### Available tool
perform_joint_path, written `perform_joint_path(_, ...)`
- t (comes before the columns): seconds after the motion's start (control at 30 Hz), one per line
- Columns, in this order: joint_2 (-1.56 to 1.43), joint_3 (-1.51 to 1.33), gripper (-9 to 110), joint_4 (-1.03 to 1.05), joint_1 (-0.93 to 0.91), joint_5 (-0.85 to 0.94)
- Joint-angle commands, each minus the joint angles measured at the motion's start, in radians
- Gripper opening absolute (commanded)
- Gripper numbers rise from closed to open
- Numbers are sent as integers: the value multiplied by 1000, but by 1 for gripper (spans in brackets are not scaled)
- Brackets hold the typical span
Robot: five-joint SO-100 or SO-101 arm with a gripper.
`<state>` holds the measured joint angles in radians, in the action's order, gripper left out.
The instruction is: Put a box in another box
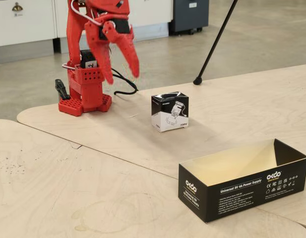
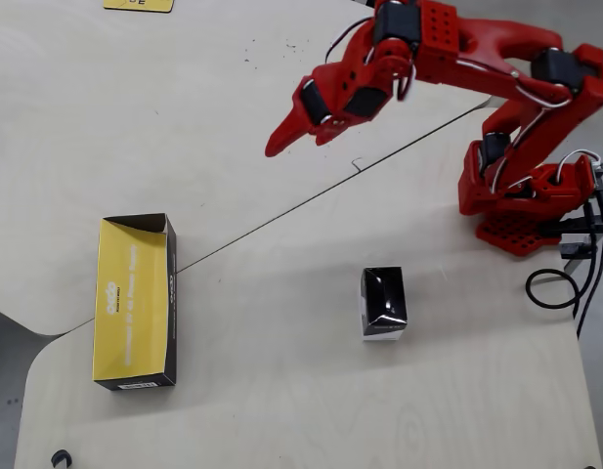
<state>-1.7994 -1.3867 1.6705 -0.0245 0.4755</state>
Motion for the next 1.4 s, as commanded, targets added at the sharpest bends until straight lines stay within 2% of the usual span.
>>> perform_joint_path(0.0, 23, 229, 38, 189, 75, -201)
perform_joint_path(0.1, -32, 156, 39, 209, 143, -313)
perform_joint_path(0.27, -112, 18, 39, 209, 284, -345)
perform_joint_path(0.37, -161, -75, 39, 164, 328, -227)
perform_joint_path(0.5, -175, -129, 39, 77, 284, -41)
perform_joint_path(0.8, -170, -232, 39, 97, 268, 356)
perform_joint_path(1.03, -160, -261, 39, 69, 368, 517)
perform_joint_path(1.37, -115, -161, 48, -34, 517, 867)
